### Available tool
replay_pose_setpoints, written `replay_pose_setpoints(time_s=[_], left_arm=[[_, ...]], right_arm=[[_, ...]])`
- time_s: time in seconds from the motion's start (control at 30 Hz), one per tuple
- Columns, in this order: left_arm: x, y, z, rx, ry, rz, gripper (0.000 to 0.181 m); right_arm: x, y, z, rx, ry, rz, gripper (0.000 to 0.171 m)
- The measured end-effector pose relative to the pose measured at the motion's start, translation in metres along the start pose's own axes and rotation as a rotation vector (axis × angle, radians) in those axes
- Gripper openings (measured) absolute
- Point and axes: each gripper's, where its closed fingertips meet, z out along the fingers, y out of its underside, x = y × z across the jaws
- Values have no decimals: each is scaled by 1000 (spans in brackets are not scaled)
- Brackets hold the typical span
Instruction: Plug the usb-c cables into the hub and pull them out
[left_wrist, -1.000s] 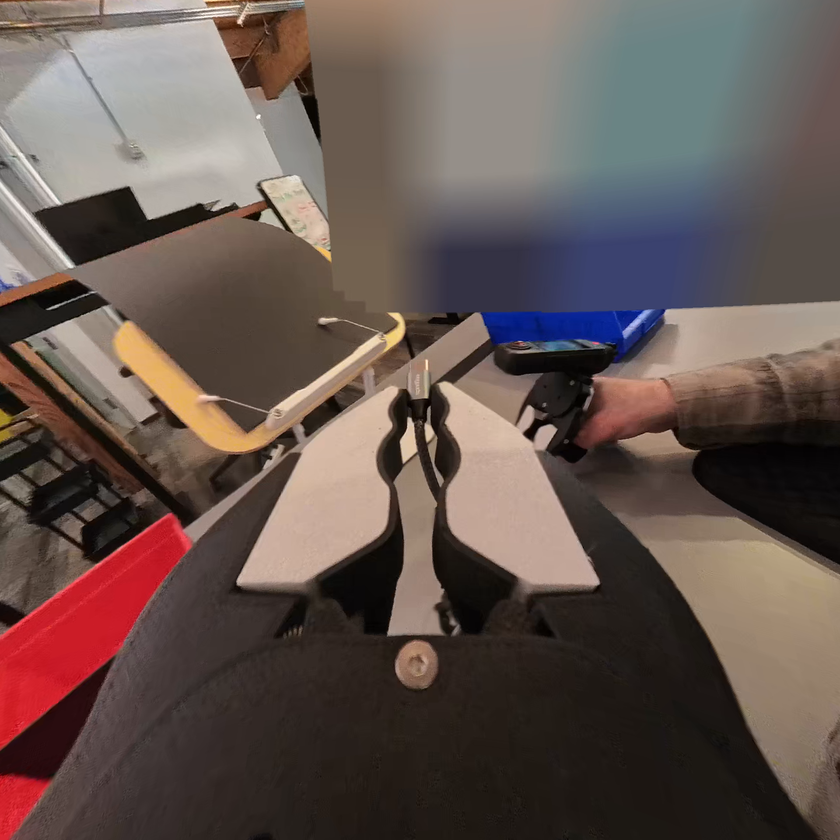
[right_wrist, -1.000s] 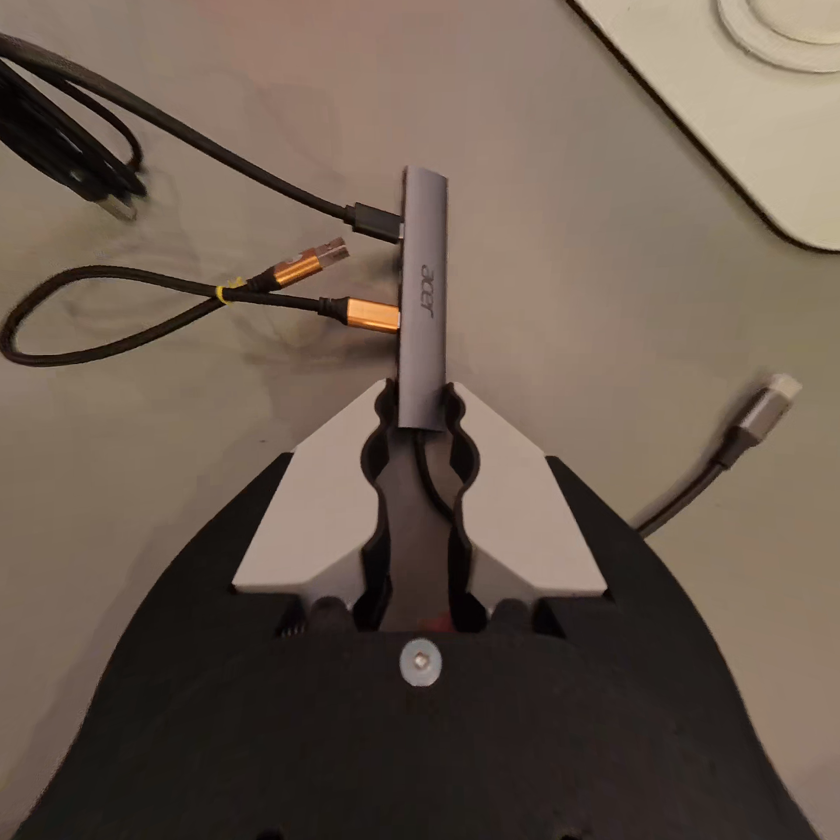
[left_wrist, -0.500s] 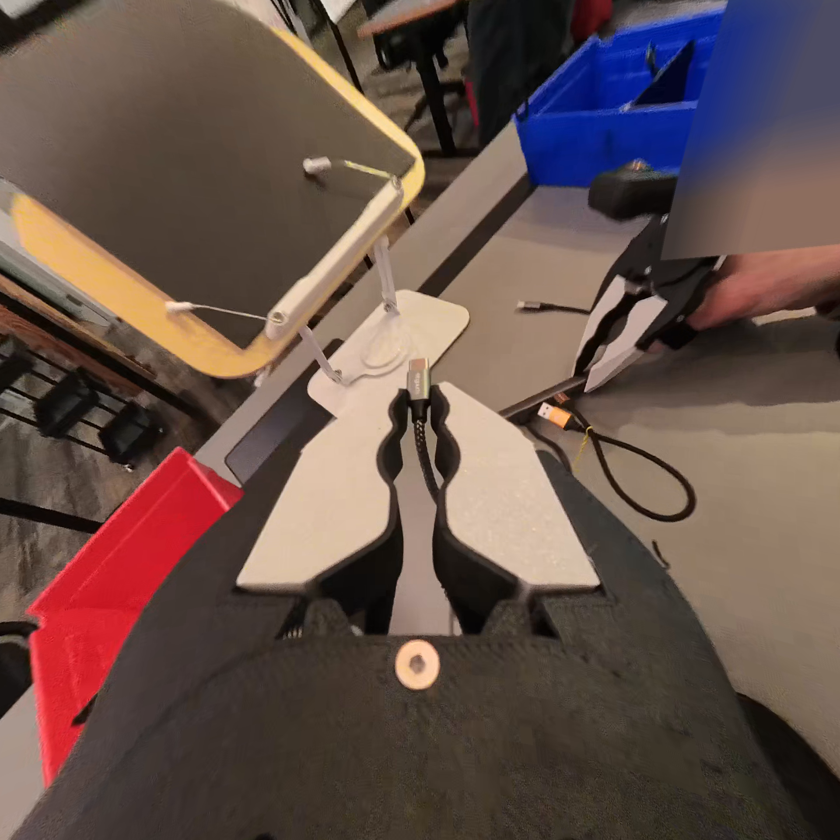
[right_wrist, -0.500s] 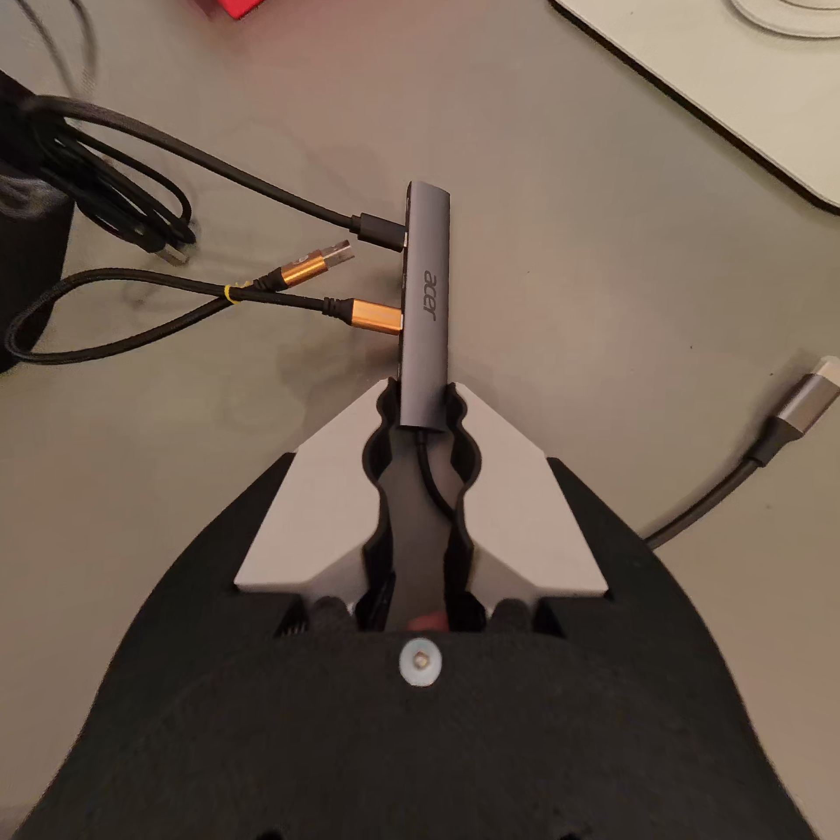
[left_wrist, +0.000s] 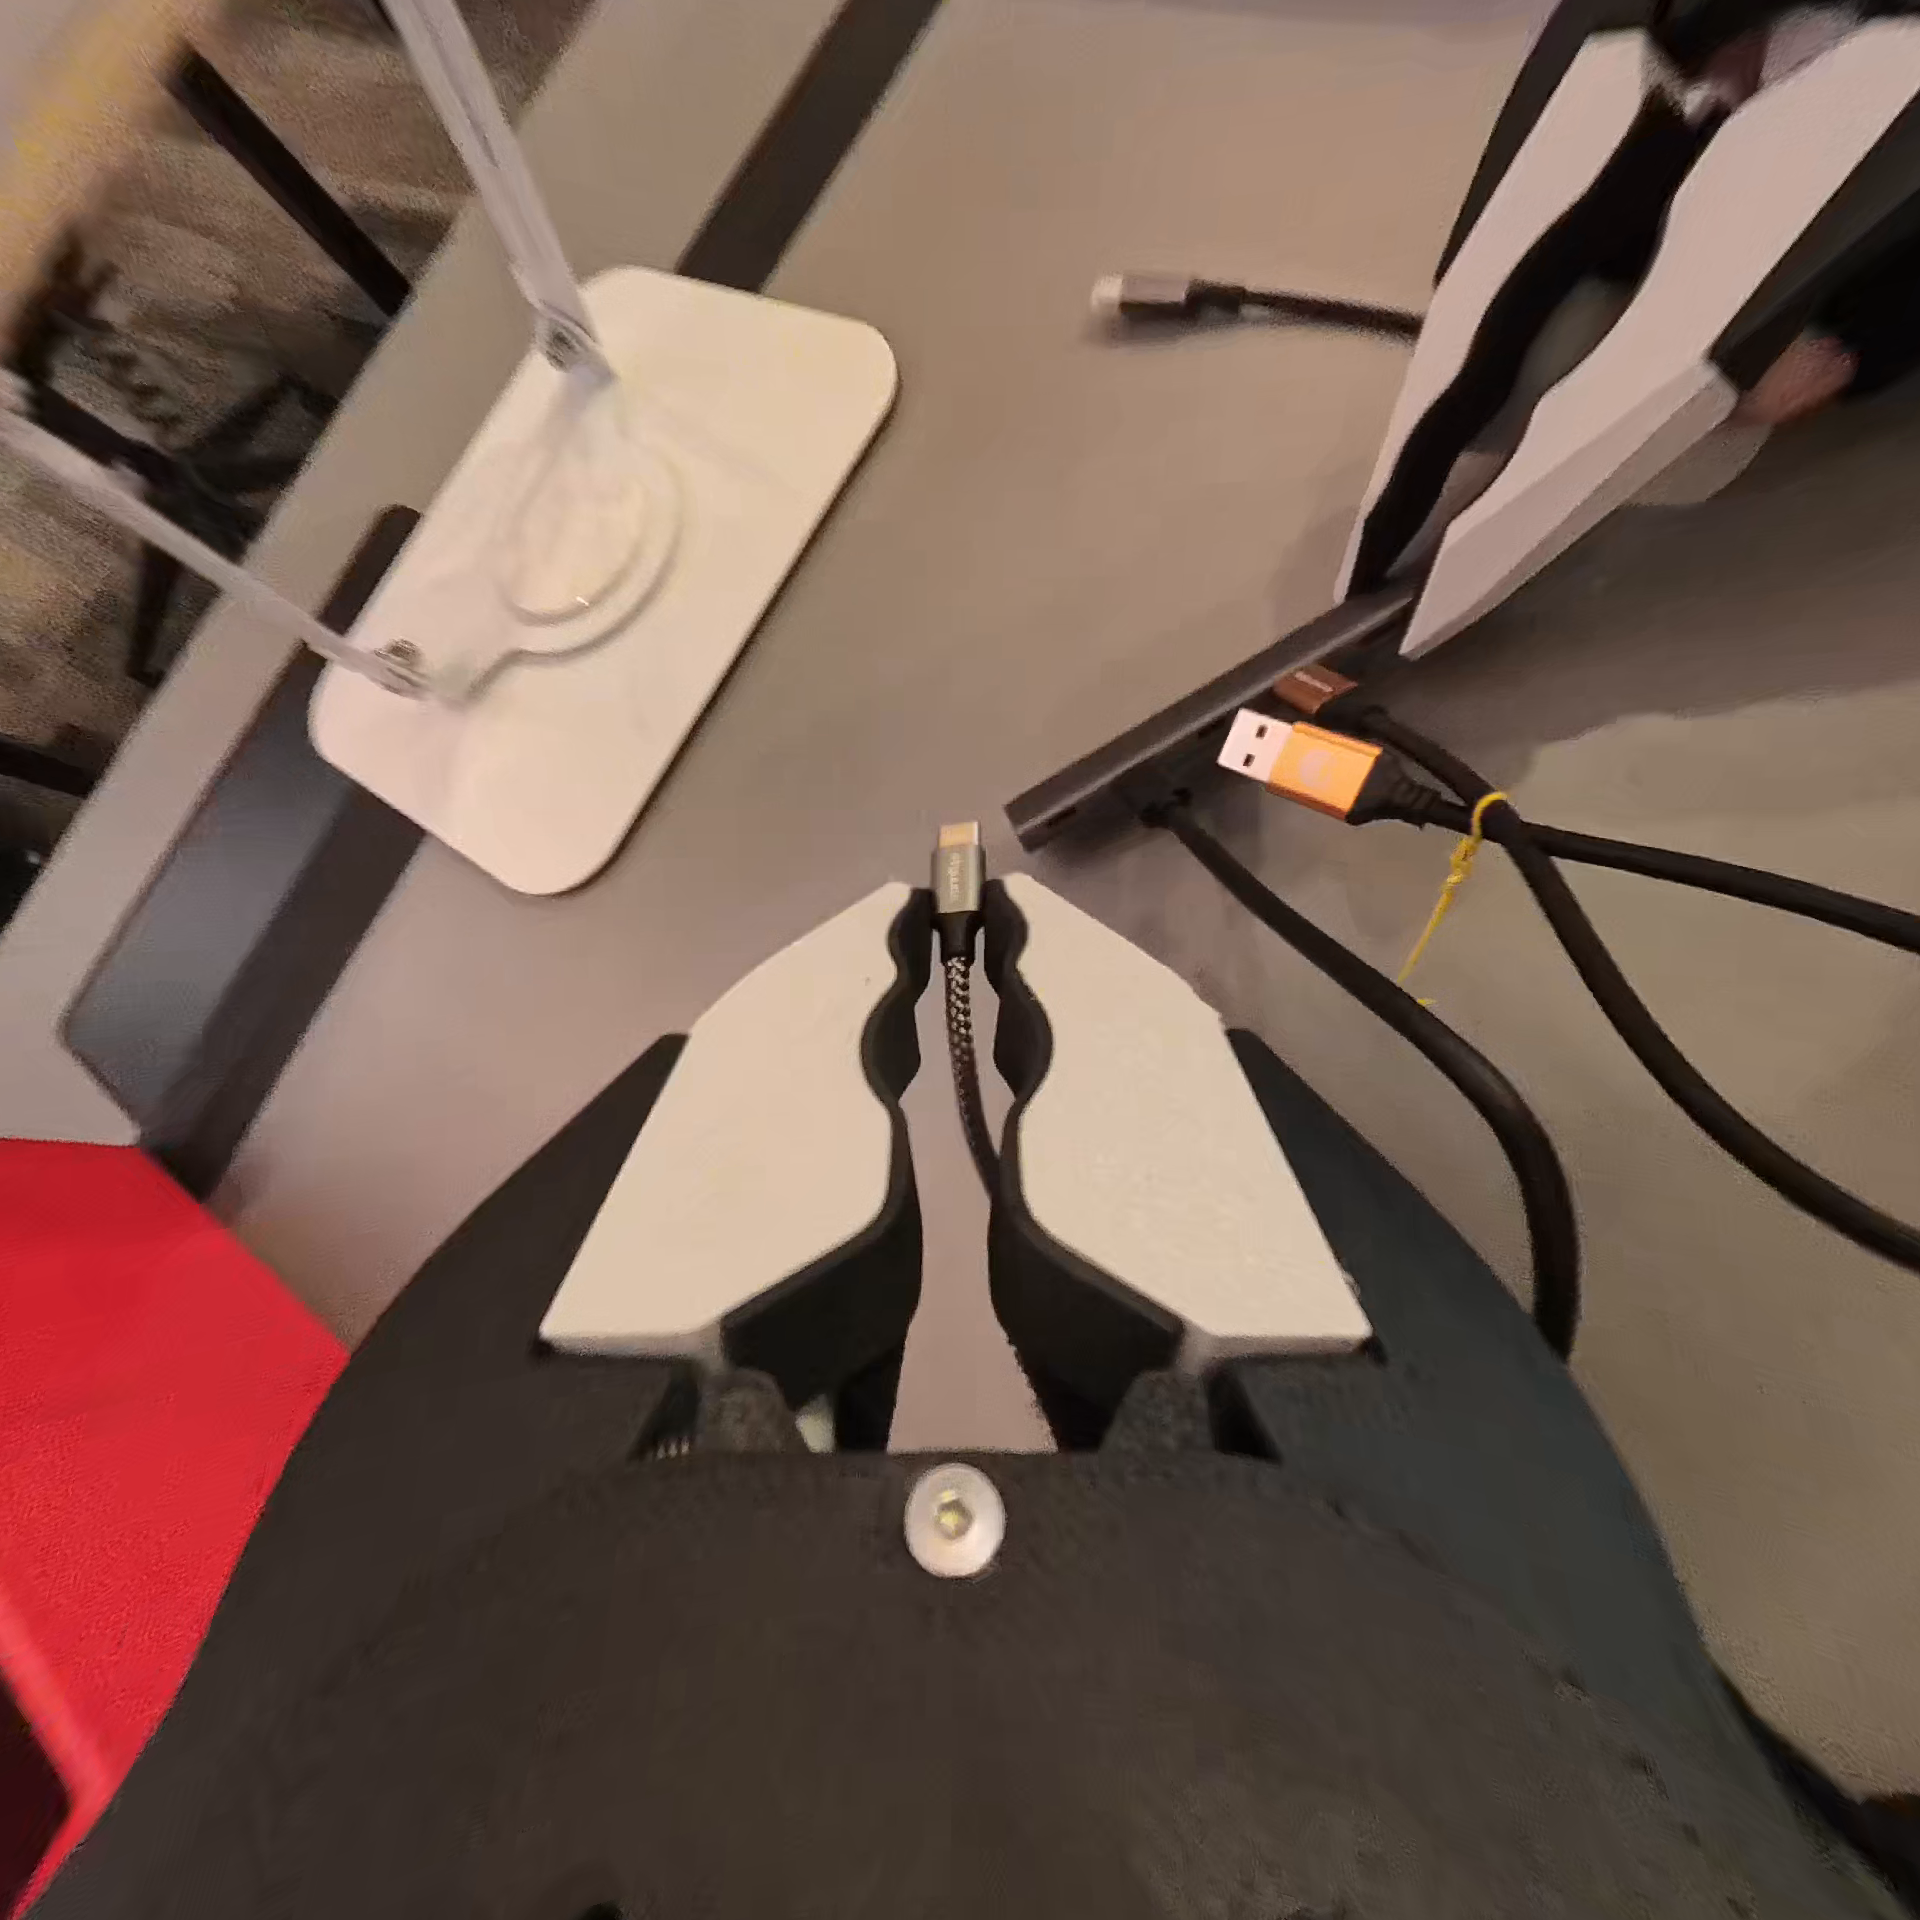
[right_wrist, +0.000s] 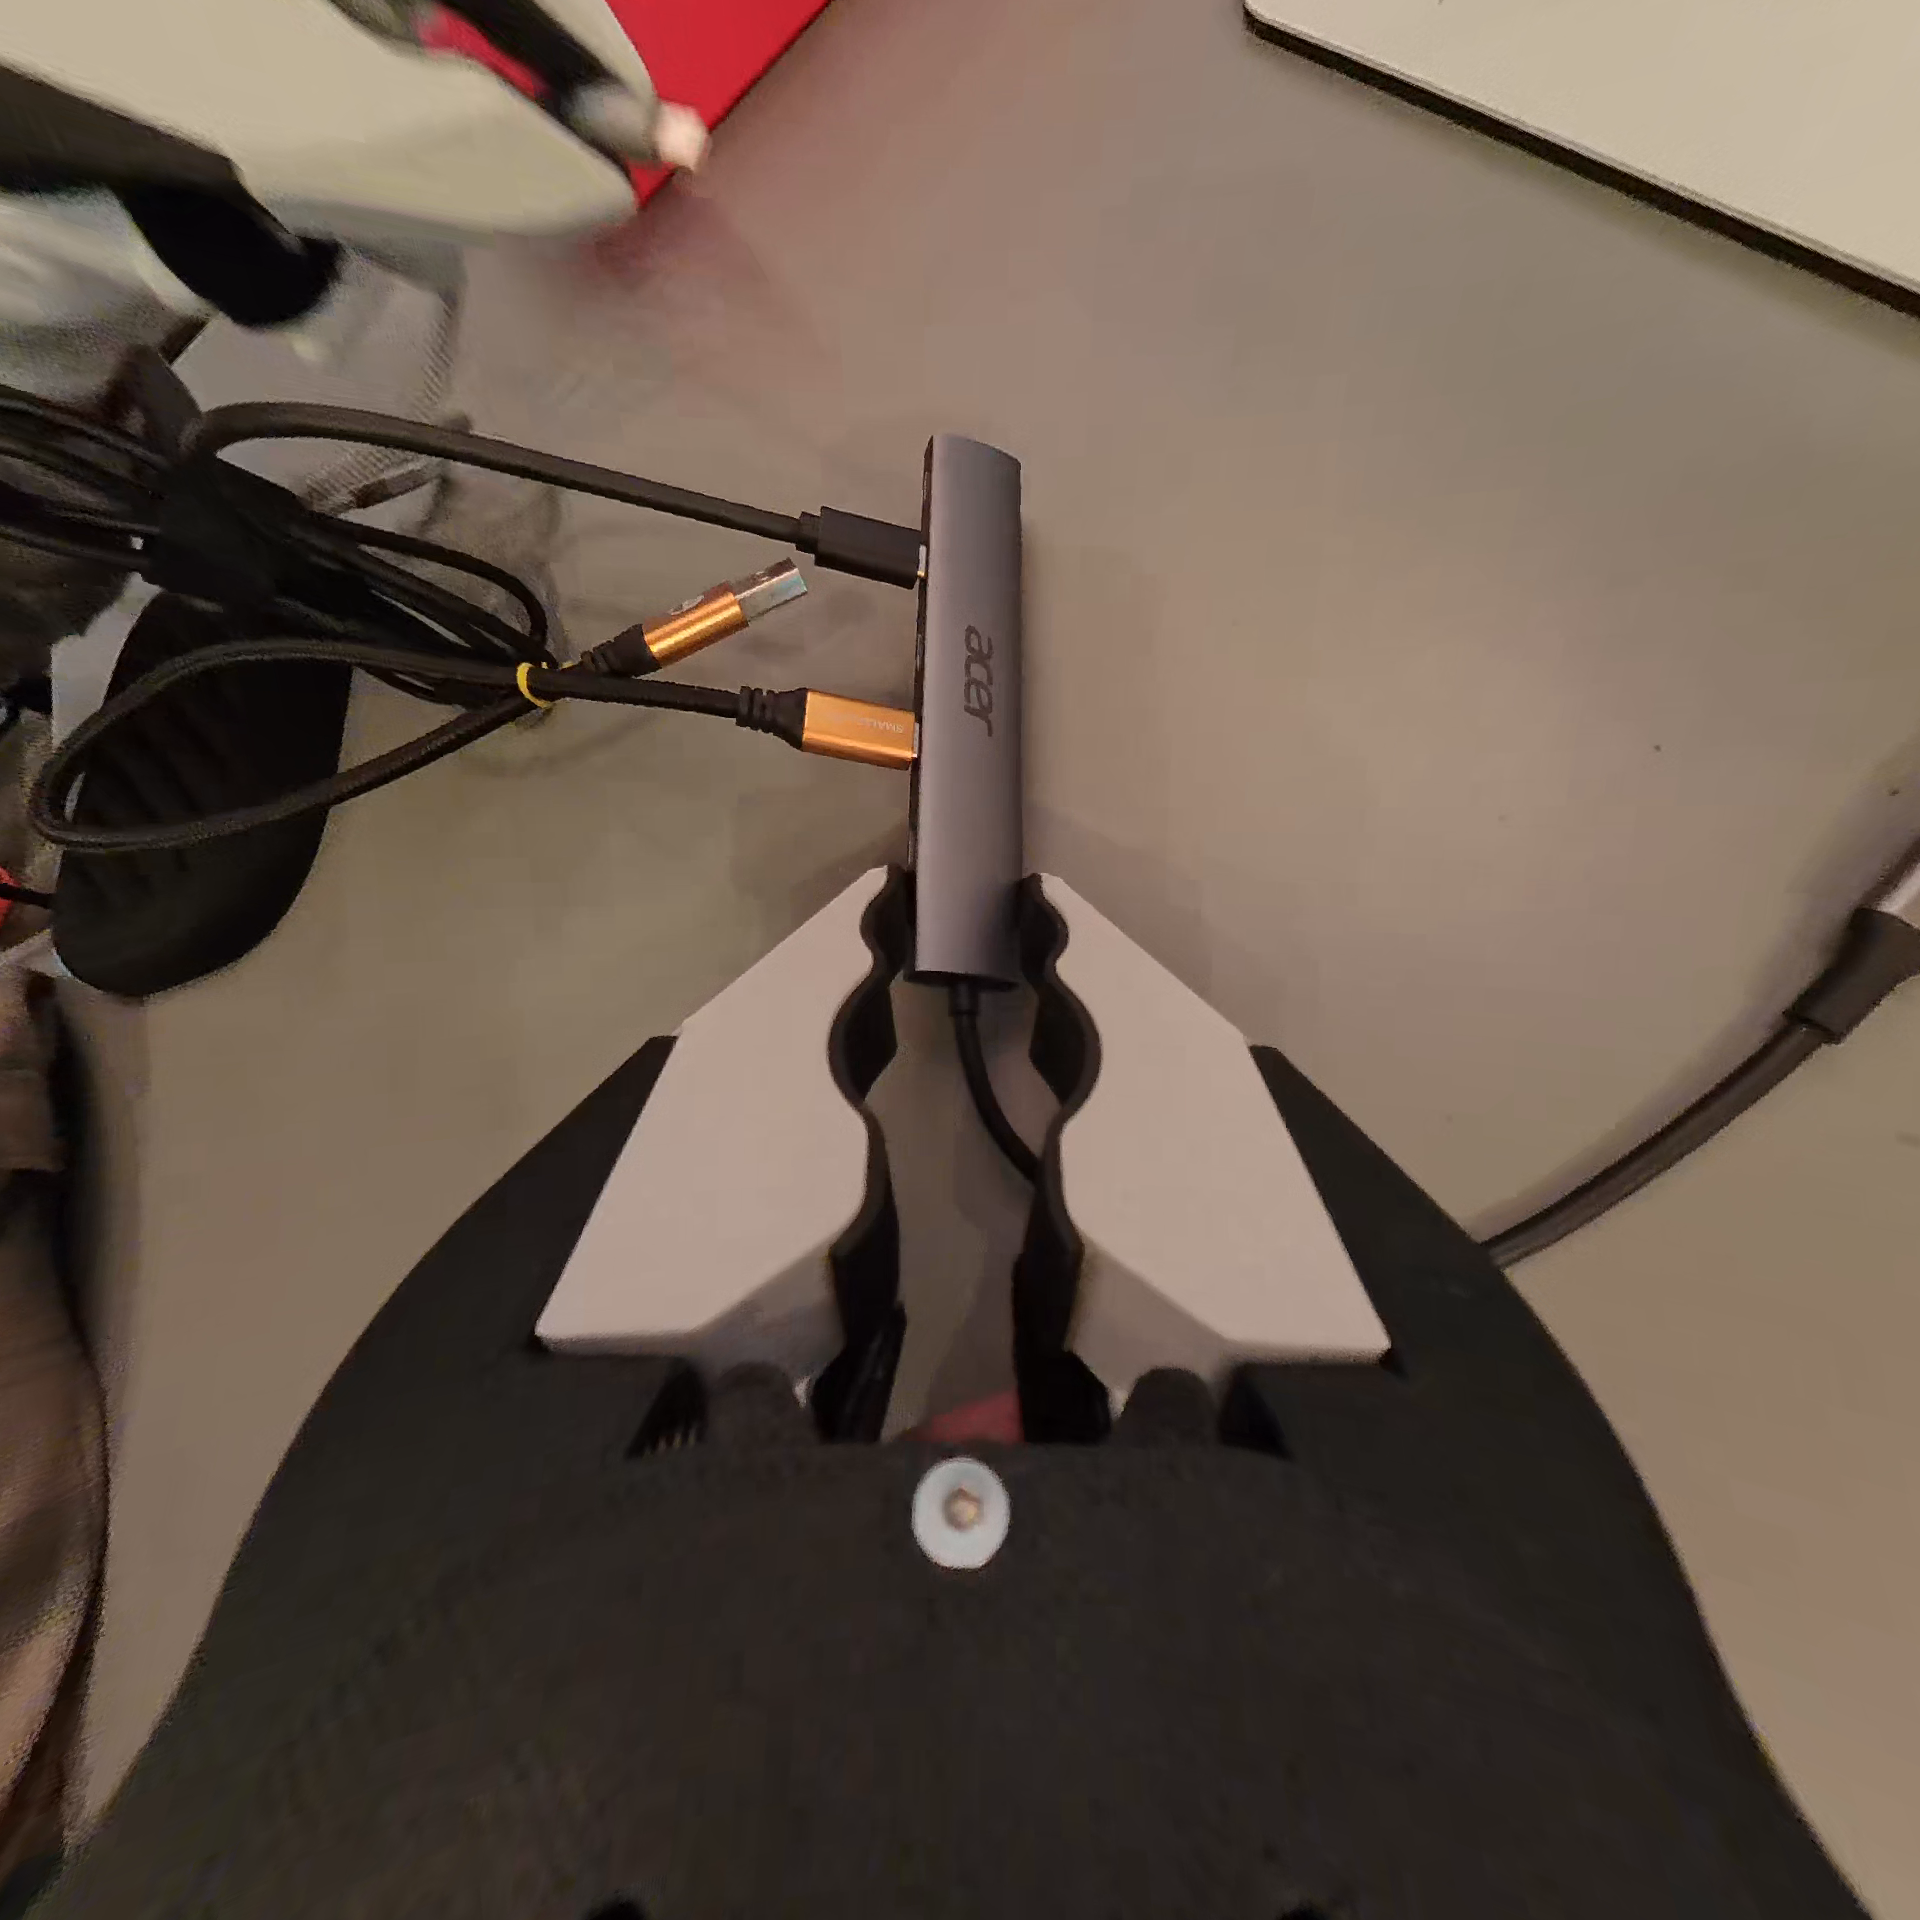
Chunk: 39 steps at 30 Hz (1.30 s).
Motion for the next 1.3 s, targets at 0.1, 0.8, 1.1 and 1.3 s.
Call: replay_pose_setpoints(time_s=[0.1, 0.8, 1.1, 1.3], left_arm=[[11, 10, 21, -18, 12, -8, 10], [12, 14, 41, -27, -27, -103, 10], [8, 13, 43, -32, -48, -120, 9], [4, 16, 45, -61, -51, -127, 8]], right_arm=[[-1, -1, -1, 12, -15, 33, 18], [-7, -17, -2, 69, 124, -94, 18], [-10, -25, -4, 78, 232, -209, 18], [-11, -30, -3, 50, 337, -342, 18]])
